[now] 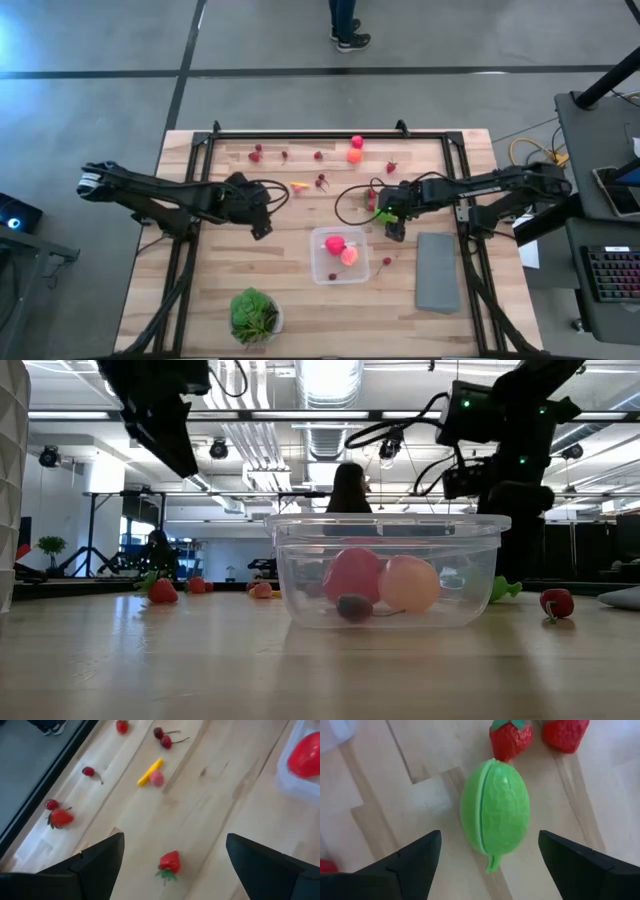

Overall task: Pick and placing Produce into tupperware
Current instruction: Put the green melon into the transparent bin

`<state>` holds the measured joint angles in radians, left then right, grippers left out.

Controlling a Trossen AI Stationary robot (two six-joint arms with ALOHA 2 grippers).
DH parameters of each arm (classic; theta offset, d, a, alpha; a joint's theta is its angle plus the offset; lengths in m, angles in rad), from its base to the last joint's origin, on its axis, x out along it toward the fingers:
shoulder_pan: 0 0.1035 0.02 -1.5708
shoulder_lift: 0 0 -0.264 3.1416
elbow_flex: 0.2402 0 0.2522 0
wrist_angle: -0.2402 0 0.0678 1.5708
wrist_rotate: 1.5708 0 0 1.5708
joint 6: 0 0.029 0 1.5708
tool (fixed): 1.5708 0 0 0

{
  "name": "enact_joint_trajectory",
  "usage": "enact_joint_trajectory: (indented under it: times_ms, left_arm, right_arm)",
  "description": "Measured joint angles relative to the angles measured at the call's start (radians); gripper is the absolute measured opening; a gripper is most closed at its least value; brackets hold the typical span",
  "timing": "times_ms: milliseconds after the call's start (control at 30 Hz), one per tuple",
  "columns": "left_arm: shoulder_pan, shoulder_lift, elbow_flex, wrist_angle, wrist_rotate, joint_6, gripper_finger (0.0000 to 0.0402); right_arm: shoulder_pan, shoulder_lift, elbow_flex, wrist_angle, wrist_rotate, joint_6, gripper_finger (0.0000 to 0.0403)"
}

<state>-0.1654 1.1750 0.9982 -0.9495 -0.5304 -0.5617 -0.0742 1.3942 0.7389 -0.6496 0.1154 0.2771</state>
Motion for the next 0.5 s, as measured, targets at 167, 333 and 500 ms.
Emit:
enact_joint_trajectory:
  times_ms: [167, 333, 500]
  left_arm:
    - [0.000, -0.069, -0.082, 0.003, -0.030, 0.001, 0.0334]
    - [0.002, -0.129, -0.144, 0.017, -0.029, 0.001, 0.0334]
    - [0.002, -0.160, -0.162, 0.023, -0.029, 0.002, 0.0334]
  right_arm:
    - [0.000, 0.054, 0.003, 0.050, 0.001, 0.034, 0.0327]
    - [-0.001, 0.100, 0.005, 0.073, 0.001, 0.062, 0.0327]
    - [-0.001, 0.122, 0.010, 0.081, 0.001, 0.064, 0.0326]
